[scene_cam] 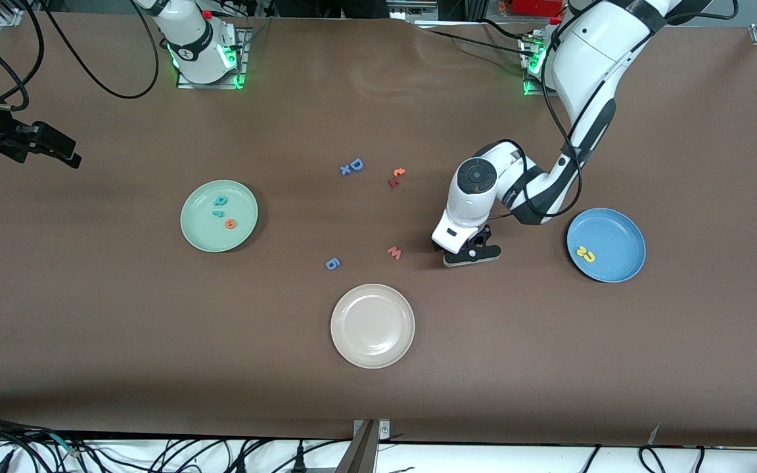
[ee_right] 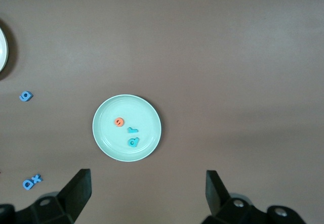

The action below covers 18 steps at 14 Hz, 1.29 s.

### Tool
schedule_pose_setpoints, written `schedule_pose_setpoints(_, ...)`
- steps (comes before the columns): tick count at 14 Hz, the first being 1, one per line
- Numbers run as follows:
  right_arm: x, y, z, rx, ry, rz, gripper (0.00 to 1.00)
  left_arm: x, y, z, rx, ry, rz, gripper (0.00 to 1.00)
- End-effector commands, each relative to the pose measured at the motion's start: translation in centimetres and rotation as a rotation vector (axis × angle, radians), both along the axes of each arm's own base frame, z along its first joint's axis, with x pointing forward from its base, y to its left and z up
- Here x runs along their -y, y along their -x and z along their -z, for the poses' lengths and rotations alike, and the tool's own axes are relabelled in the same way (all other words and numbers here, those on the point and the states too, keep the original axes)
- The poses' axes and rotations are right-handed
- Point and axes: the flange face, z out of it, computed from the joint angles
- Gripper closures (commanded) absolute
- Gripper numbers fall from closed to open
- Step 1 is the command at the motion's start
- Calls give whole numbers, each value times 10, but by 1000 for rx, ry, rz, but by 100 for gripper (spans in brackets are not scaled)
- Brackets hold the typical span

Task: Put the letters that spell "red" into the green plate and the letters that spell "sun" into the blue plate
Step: 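Lower the left gripper and grasp the green u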

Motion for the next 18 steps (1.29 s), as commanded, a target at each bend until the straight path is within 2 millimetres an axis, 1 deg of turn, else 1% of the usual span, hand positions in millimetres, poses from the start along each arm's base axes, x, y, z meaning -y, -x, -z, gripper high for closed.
schedule_pose_setpoints(1,-1,-1,-5,-3,10,-9,0,4,-4,3,13,-13,7,37)
schedule_pose_setpoints(3,-1,-1,-5,-3,10,-9,0,3,-2,8,9,-19,14,37)
schedule_pose_setpoints(8,-1,-1,-5,-3,10,-12,0,4,0,13,1,-20,17,37)
schedule_pose_setpoints(11,-1,-1,-5,-5,10,-12,0,4,1,14,-1,-23,20,41)
schedule_pose_setpoints(13,-1,-1,-5,-5,10,-12,0,5,3,15,-4,-23,20,47)
schedule_pose_setpoints(17,-1,-1,-4,-5,10,-12,0,7,7,18,-9,-25,27,70)
schedule_pose_setpoints(18,-1,-1,-4,-5,10,-12,0,7,7,18,-9,-25,27,71)
